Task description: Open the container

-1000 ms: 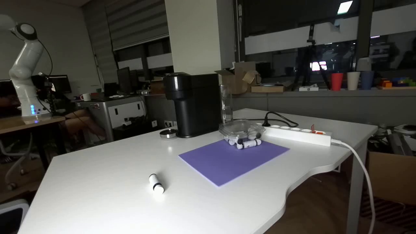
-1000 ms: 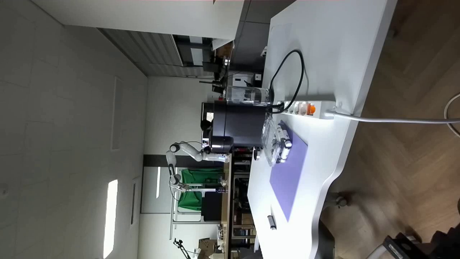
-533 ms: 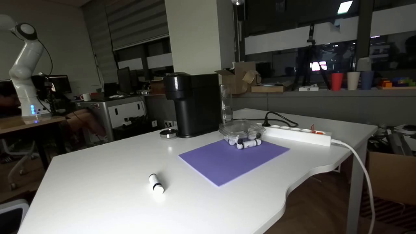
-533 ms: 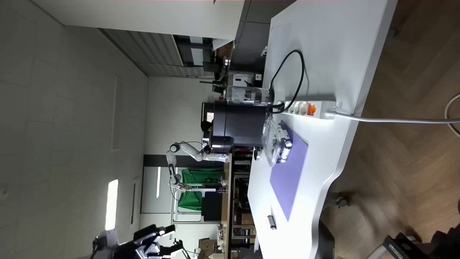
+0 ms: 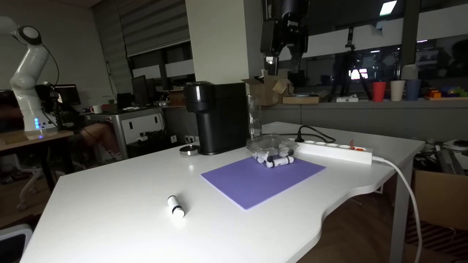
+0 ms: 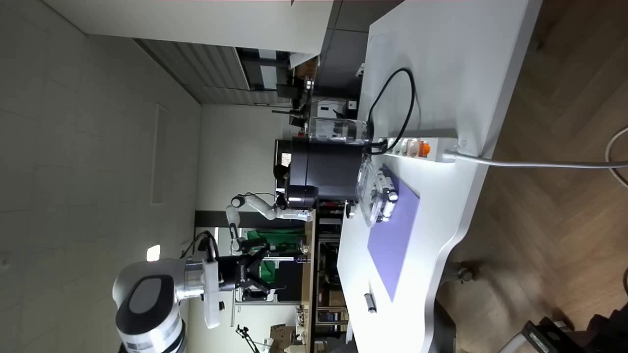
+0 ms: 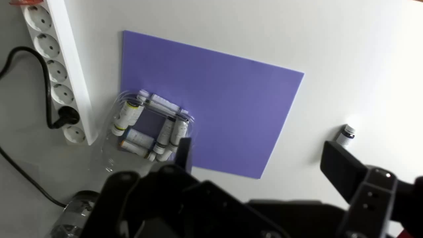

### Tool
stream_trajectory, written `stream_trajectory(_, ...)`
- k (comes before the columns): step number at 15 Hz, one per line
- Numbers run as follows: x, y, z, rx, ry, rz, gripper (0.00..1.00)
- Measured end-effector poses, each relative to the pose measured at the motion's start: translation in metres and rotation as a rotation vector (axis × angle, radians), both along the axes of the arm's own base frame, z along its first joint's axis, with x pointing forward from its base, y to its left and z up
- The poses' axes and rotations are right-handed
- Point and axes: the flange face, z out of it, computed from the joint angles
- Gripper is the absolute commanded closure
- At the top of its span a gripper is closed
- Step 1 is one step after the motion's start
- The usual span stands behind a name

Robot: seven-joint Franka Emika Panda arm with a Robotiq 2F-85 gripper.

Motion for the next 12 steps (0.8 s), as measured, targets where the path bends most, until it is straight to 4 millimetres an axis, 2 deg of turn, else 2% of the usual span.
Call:
stream_trajectory(3, 0.042, -0.025, 0.0, 0.037, 0.071, 0.028, 0.0)
stream_trajectory(6, 0.076, -0.048, 0.012, 0.04, 0.143, -0.021, 0.0)
stream_trajectory(8, 0.086, -0.053, 0.014, 0.04, 0.154, -0.034, 0.0)
stream_trajectory(12, 0.088, -0.052, 0.012, 0.04, 0.158, -0.037, 0.0)
